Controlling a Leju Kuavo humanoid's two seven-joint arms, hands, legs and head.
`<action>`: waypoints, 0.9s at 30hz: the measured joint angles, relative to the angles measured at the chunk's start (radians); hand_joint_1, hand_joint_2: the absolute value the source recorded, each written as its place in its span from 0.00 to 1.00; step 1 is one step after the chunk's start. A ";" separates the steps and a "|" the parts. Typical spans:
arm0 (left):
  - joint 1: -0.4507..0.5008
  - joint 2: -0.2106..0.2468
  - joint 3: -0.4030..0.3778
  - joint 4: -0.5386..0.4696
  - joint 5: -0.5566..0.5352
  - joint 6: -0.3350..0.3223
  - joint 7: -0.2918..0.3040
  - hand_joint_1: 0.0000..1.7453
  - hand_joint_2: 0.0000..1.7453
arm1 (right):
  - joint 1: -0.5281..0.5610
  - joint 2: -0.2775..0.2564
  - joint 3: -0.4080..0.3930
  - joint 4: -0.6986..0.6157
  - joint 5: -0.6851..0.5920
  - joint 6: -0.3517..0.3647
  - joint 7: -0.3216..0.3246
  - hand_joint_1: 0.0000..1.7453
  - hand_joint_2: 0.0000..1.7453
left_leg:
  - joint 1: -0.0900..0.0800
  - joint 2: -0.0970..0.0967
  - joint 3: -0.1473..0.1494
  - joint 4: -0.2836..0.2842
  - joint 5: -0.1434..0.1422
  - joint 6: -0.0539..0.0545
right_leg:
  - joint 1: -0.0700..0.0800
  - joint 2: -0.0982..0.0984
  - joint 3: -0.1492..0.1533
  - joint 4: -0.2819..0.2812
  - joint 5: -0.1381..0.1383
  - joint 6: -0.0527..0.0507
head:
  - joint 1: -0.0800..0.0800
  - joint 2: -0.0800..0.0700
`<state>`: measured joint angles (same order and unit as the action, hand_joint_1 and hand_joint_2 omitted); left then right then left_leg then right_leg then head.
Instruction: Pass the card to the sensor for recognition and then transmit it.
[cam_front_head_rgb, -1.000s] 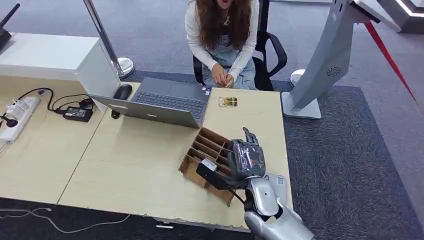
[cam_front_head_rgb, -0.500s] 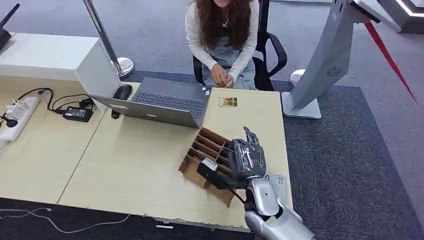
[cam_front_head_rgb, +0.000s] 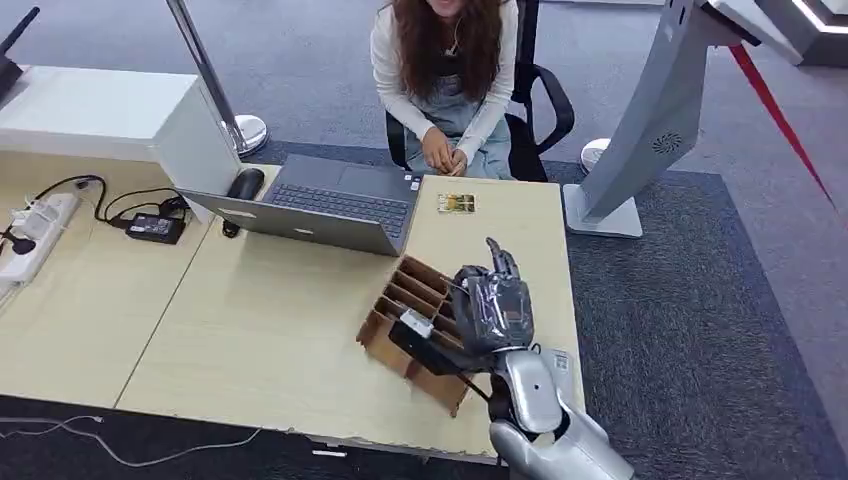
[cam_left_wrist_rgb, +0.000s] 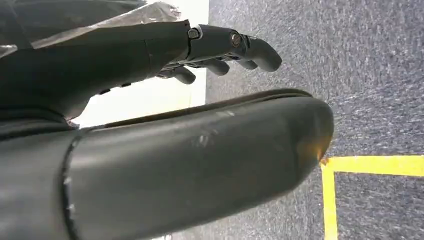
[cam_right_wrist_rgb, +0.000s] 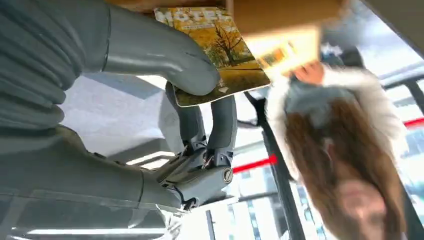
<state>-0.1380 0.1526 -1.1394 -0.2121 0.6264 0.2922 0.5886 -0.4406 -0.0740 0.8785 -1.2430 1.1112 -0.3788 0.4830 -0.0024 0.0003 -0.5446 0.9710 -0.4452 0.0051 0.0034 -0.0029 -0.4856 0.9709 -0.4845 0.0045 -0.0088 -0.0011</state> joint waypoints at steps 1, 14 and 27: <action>0.001 0.000 0.005 0.000 0.005 0.004 0.003 0.00 0.00 | 0.007 -0.008 -0.008 -0.043 -0.002 -0.008 0.000 0.95 1.00 | 0.000 0.000 0.000 0.000 0.000 0.000 | 0.000 0.000 0.000 0.000 0.000 0.000 | 0.000 0.000; 0.014 -0.017 0.045 0.000 0.037 0.050 0.037 0.00 0.00 | 0.202 -0.116 -0.176 -0.671 -0.086 -0.312 -0.140 1.00 1.00 | 0.000 0.000 0.000 0.000 0.000 0.000 | 0.000 0.000 0.000 -0.001 0.000 0.000 | 0.000 0.000; 0.012 -0.032 0.068 -0.004 0.034 0.057 0.050 0.00 0.00 | 0.331 -0.097 -0.310 -0.947 -0.161 -0.312 -0.276 0.97 1.00 | 0.000 0.000 0.001 0.000 0.000 0.000 | 0.000 0.000 0.001 0.000 0.000 0.000 | 0.000 0.000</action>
<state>-0.1255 0.1209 -1.0716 -0.2163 0.6600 0.3490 0.6382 -0.1096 -0.1709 0.5680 -2.1905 0.9499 -0.6909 0.2068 -0.0026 0.0001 -0.5437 0.9707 -0.4454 0.0052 0.0033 -0.0028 -0.4847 0.9705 -0.4845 0.0044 -0.0088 -0.0008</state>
